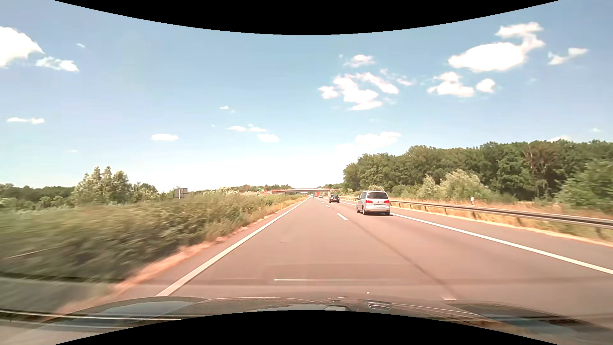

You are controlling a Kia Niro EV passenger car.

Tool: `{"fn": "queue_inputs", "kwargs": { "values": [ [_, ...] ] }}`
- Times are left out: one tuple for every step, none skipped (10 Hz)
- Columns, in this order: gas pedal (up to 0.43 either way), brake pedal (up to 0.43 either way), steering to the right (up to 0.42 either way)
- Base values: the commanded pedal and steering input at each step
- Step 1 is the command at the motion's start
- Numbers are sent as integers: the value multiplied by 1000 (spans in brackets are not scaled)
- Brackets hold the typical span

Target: Follow the waypoints while adhering to traffic rules and regulations

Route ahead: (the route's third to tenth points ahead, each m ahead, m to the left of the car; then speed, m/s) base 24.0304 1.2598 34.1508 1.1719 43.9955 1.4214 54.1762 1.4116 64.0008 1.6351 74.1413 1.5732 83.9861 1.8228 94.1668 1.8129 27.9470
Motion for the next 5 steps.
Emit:
{"fn": "queue_inputs", "kwargs": {
  "values": [
    [118, 0, -3],
    [118, 0, -3],
    [118, 0, -3],
    [118, 0, -3],
    [118, 0, -3]
  ]
}}
